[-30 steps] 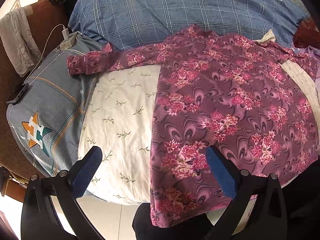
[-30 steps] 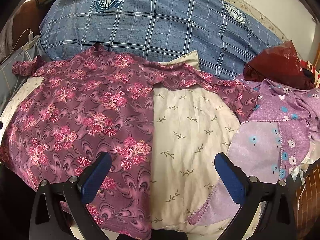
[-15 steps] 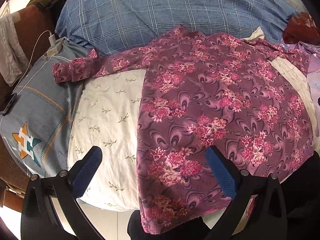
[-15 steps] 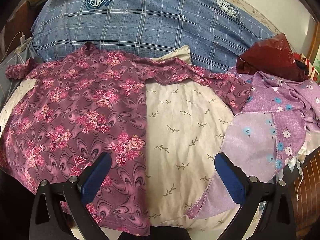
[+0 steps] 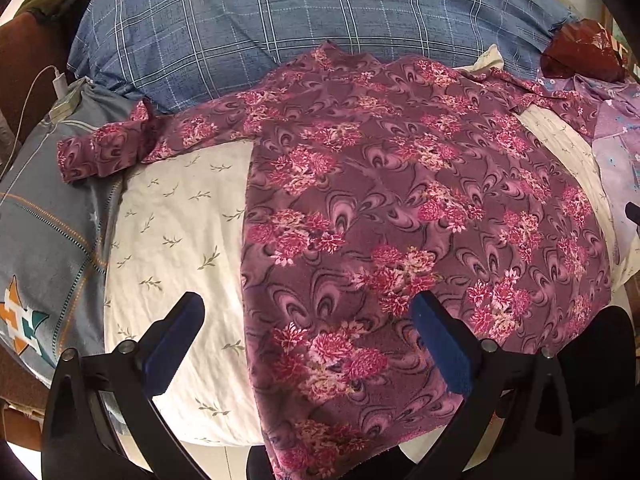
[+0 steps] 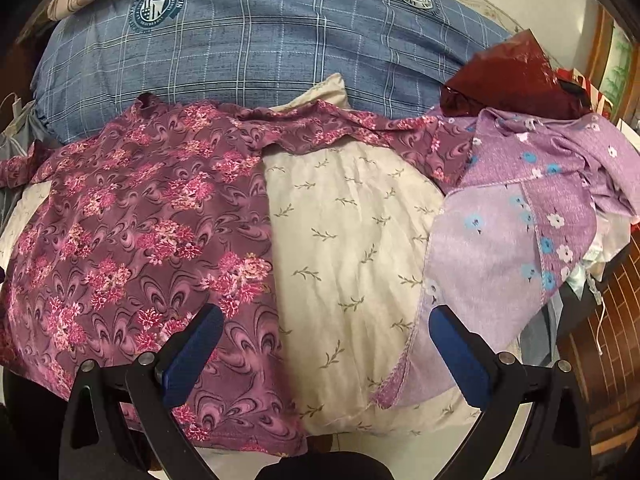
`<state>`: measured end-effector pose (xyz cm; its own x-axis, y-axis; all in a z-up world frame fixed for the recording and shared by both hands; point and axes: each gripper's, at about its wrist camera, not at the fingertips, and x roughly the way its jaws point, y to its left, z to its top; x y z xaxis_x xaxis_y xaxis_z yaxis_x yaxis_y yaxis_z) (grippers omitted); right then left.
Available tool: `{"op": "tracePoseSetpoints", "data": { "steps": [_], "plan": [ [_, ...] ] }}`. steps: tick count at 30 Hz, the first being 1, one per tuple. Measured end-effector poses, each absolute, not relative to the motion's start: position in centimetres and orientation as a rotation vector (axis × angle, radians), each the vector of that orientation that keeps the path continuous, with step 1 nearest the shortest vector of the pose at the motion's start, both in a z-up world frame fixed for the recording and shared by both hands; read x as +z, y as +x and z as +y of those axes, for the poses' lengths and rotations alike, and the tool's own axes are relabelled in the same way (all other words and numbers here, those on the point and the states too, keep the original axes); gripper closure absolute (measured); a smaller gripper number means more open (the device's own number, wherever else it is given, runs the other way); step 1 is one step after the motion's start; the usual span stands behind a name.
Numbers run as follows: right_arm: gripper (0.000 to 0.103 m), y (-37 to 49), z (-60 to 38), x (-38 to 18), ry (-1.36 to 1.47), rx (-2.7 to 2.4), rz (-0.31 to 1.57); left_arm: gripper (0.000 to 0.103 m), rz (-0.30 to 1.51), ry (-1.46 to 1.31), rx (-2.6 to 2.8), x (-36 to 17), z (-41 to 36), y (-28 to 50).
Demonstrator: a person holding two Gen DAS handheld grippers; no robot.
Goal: Fold small clothes
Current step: 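Position both grippers open above the hem of the purple floral shirt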
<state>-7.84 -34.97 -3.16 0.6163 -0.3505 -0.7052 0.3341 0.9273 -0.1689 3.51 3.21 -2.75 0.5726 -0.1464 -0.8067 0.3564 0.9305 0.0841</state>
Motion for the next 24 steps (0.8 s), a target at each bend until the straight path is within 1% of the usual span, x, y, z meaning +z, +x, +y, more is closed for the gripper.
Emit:
{"op": "tracePoseSetpoints", "data": {
  "steps": [8, 16, 24],
  "plan": [
    [0.000, -7.8, -35.2, -3.2, -0.040, -0.380, 0.822, 0.000, 0.926, 0.202, -0.266, -3.0, 3.1, 3.4],
    [0.000, -6.8, -35.7, -2.0, -0.088, -0.284, 0.785, 0.000, 0.916, 0.116, -0.168, -2.2, 4.1, 1.8],
    [0.000, -6.0, -37.0, -2.4, -0.018, -0.199, 0.758, 0.000, 0.949, 0.106, -0.126, -0.8, 4.4, 1.1]
  ]
}}
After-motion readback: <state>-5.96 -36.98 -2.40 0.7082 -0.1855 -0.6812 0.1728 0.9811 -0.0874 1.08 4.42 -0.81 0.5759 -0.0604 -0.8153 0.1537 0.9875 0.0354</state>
